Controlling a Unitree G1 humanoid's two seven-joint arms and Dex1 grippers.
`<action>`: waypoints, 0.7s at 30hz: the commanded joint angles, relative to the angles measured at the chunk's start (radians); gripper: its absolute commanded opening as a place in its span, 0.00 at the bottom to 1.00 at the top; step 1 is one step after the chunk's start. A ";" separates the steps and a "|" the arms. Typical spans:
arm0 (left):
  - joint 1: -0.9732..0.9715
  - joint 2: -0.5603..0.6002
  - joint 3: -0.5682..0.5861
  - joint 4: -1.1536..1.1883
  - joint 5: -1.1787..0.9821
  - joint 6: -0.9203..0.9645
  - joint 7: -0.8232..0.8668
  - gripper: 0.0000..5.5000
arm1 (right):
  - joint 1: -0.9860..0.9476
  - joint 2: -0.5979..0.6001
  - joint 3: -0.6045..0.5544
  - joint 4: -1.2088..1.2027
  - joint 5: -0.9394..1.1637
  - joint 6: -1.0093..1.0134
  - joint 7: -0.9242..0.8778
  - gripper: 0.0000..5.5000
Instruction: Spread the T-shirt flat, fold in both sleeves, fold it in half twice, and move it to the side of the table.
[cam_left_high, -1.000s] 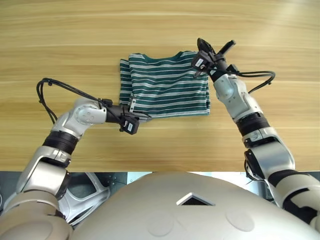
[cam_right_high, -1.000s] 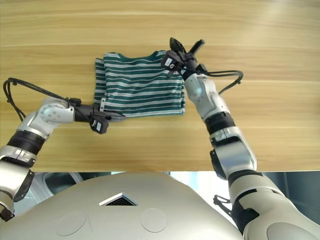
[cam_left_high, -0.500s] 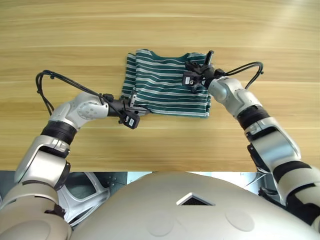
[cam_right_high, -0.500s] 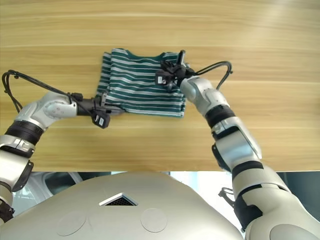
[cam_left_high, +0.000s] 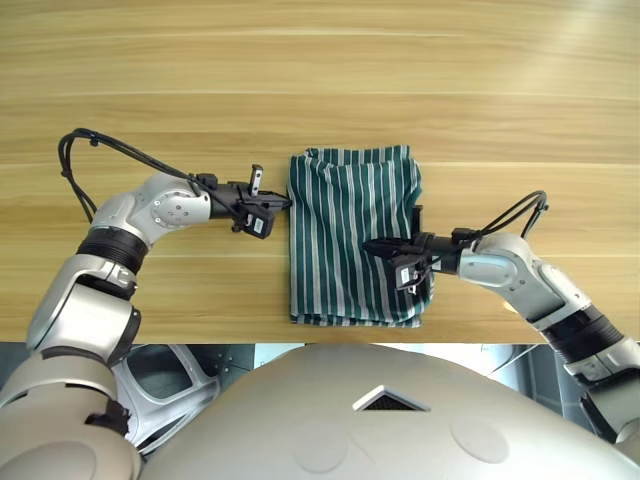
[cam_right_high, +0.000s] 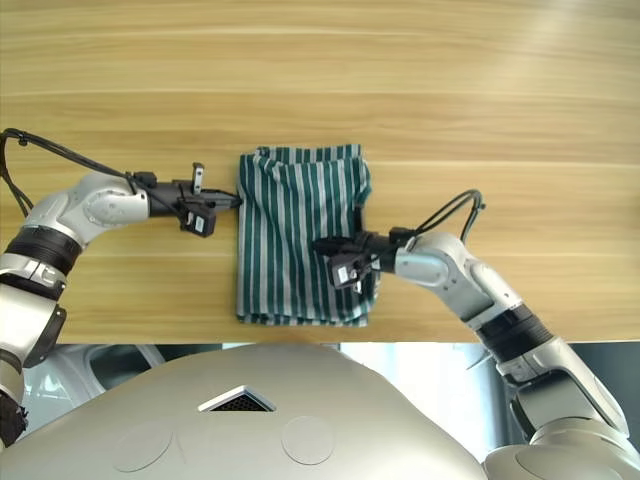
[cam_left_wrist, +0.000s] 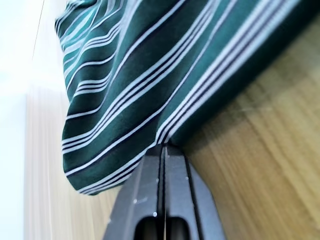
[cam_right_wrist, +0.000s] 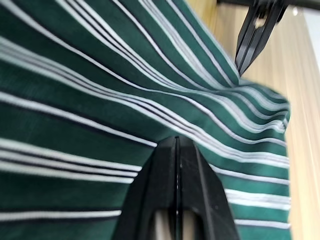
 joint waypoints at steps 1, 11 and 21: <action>0.013 -0.020 -0.023 0.063 0.044 0.019 0.020 0.00 | 0.036 -0.007 -0.008 -0.107 0.085 -0.001 0.069 0.00; -0.003 -0.014 -0.013 0.087 0.041 0.017 0.093 0.00 | -0.044 0.057 -0.095 0.018 -0.002 0.046 0.023 0.00; 0.051 0.040 0.060 0.039 -0.109 -0.013 0.046 0.00 | -0.094 0.078 -0.234 0.158 0.051 0.030 -0.041 0.00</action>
